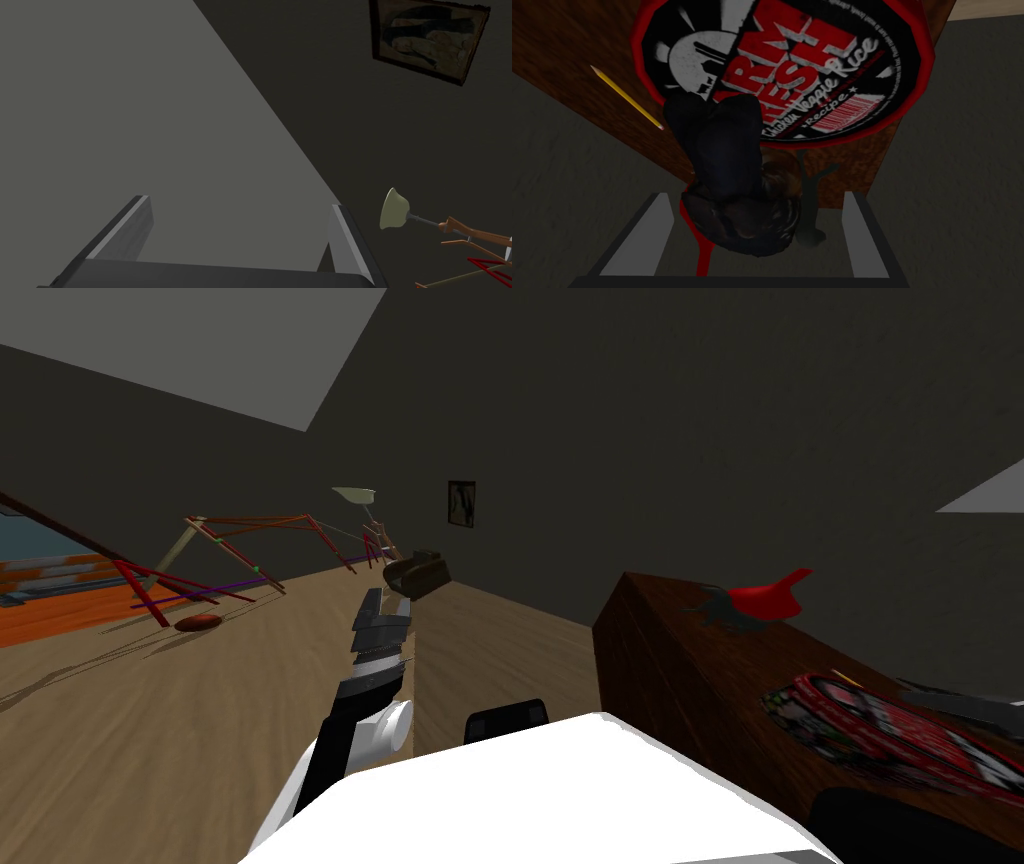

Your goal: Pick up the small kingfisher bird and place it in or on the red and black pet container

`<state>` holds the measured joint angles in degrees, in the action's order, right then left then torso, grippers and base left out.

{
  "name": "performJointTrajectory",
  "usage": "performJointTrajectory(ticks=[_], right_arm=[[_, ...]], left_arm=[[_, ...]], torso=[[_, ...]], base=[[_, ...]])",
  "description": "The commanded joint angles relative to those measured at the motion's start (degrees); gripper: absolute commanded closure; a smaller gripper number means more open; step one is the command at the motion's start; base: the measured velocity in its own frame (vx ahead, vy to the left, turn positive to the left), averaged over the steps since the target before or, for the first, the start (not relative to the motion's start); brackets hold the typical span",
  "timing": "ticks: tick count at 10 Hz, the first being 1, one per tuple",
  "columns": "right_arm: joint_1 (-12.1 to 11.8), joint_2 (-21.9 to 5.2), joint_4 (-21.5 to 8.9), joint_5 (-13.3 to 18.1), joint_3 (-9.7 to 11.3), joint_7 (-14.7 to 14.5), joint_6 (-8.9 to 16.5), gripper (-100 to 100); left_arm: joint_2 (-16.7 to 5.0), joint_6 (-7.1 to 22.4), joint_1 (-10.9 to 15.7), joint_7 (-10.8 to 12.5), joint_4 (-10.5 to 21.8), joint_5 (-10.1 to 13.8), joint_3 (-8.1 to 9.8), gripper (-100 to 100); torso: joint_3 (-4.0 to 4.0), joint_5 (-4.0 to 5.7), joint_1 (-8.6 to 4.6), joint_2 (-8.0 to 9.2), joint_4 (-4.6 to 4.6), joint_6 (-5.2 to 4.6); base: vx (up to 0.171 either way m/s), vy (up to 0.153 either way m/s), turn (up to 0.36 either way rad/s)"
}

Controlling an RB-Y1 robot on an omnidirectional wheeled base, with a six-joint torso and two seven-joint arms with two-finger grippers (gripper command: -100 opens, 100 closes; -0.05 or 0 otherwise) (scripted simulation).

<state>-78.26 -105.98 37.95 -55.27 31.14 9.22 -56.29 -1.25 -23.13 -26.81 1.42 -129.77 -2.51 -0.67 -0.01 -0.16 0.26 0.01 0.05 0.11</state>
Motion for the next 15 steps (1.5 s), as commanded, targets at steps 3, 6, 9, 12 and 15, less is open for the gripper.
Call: performJointTrajectory(ticks=[3,6,9,12,15], right_arm=[[0.00,-0.01,0.00,0.00,0.00,0.00,0.00,-100],[-2.32,-2.87,-1.02,-2.86,0.80,1.69,-1.63,-100],[-3.48,-4.48,-1.53,-4.35,1.20,2.54,-2.44,-100],[-5.80,-7.47,-2.55,-7.25,1.99,4.23,-4.06,-100],[-6.96,-8.96,-3.07,-8.62,2.39,5.07,-4.87,-100]], left_arm=[[0.00,0.00,0.00,0.00,0.00,0.00,0.00,0],[0.00,0.00,0.00,0.00,0.00,0.00,0.00,0],[0.00,0.00,0.01,0.00,0.00,0.00,0.00,0],[0.00,0.00,0.00,0.00,0.00,0.00,0.00,0],[0.00,0.00,0.00,0.00,0.00,0.00,0.00,0]], torso=[[-0.05,0.00,0.00,0.07,0.02,-0.01],[-0.06,0.00,0.00,0.09,0.03,-0.01],[-0.08,0.00,0.01,0.14,0.04,0.00],[-0.09,0.00,0.01,0.15,0.04,-0.01],[-0.07,0.00,0.01,0.11,0.03,0.00]], base=[[0.000,0.000,0.000],[-0.005,0.000,-0.056],[-0.015,-0.001,-0.035],[-0.015,-0.001,-0.079],[-0.008,0.000,-0.029]])
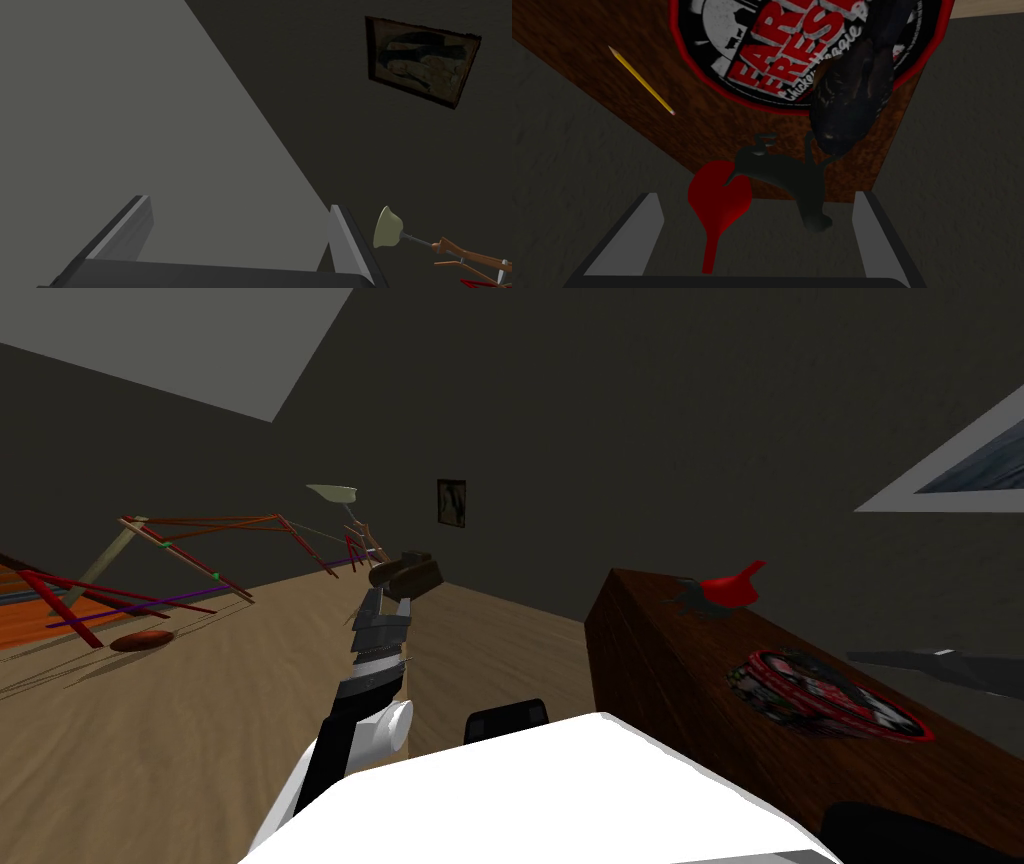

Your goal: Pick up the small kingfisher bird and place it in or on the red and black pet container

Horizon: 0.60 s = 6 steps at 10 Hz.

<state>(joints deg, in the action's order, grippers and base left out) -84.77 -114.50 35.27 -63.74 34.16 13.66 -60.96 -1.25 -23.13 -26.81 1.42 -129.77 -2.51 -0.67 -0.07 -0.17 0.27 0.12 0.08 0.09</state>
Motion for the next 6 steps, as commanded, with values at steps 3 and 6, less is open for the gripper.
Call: performJointTrajectory(ticks=[3,6], right_arm=[[-2.77,-3.42,-1.40,-3.13,0.17,2.32,-1.82,-100],[-3.93,-4.92,-1.91,-4.58,1.89,3.17,-2.63,-100]], left_arm=[[0.00,0.00,0.00,0.00,0.00,0.00,0.00,0],[0.00,0.00,0.00,0.00,0.00,0.00,0.00,0]], torso=[[-0.03,0.00,0.01,0.05,0.01,0.00],[-0.02,0.01,-0.01,0.02,0.01,0.00]], base=[[-0.019,0.000,-0.086],[-0.008,-0.003,-0.028]])
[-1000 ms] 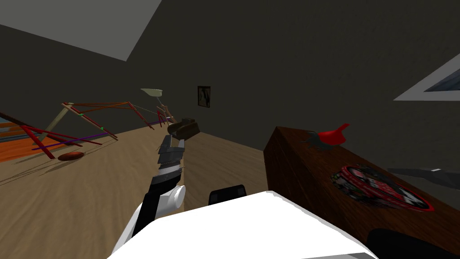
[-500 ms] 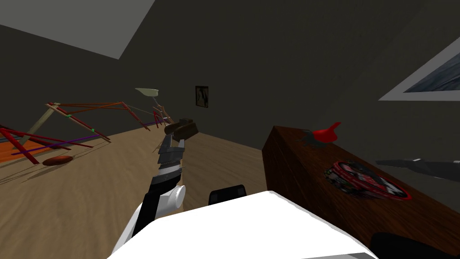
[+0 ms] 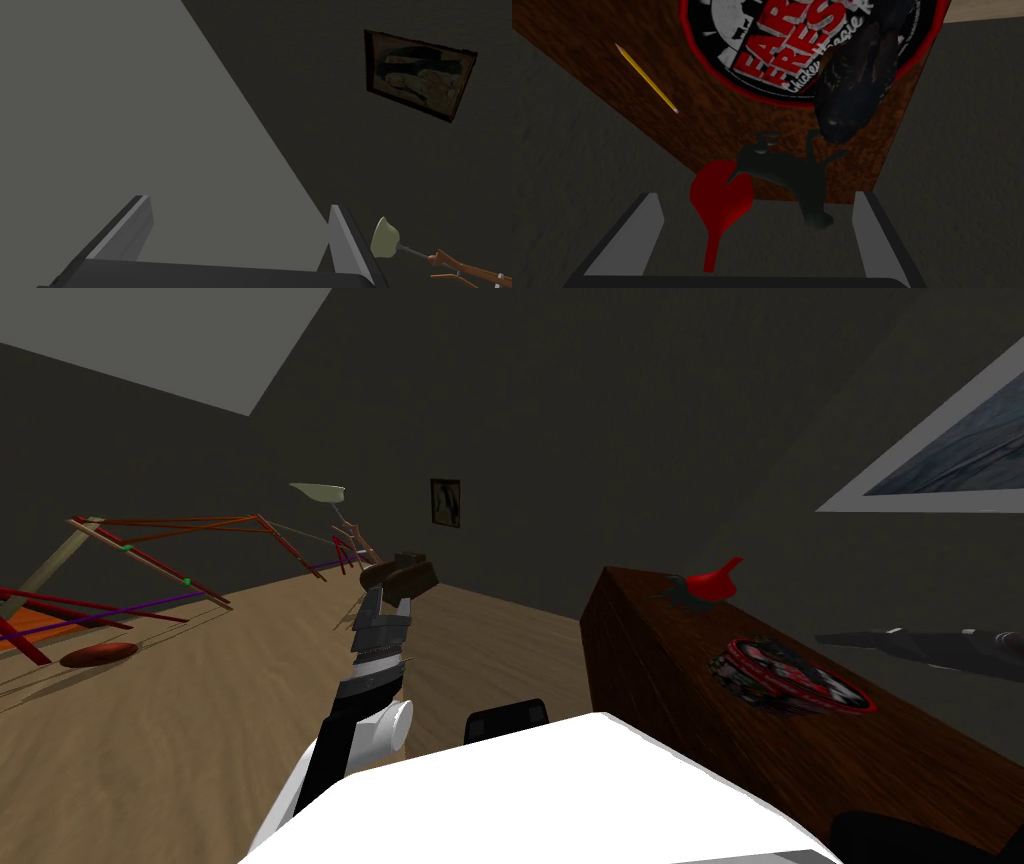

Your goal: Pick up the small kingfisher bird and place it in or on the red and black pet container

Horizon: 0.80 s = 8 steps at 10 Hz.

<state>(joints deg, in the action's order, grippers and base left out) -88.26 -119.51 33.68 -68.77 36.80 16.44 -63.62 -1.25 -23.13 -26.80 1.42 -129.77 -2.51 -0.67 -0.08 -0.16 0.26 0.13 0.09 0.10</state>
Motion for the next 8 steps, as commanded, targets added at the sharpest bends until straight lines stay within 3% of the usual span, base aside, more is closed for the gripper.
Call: performJointTrajectory(ticks=[1,2,3,8], right_arm=[[-0.44,0.10,-0.33,0.45,-2.06,0.39,0.03,-100],[-0.52,0.07,-0.25,0.52,-1.65,0.36,0.14,-100],[-0.55,0.06,-0.27,0.55,-1.84,0.41,0.17,0],[-0.55,0.06,-0.27,0.55,-1.82,0.41,0.17,0]], left_arm=[[0.00,0.00,0.00,0.00,0.00,0.00,0.00,0],[0.00,0.00,0.00,0.00,0.00,0.00,0.00,0],[0.00,0.00,0.00,0.00,0.00,0.00,0.00,0],[0.00,0.00,0.00,0.00,0.00,0.00,0.00,0]], torso=[[0.00,0.00,0.00,0.00,0.00,0.00],[0.02,0.00,0.00,-0.02,-0.01,0.01],[0.02,0.00,0.01,-0.03,-0.01,0.00],[0.02,0.00,0.01,-0.03,-0.01,0.00]], base=[[0.000,0.000,0.000],[0.000,0.000,0.000],[0.000,0.000,0.000],[0.000,0.000,0.000]])
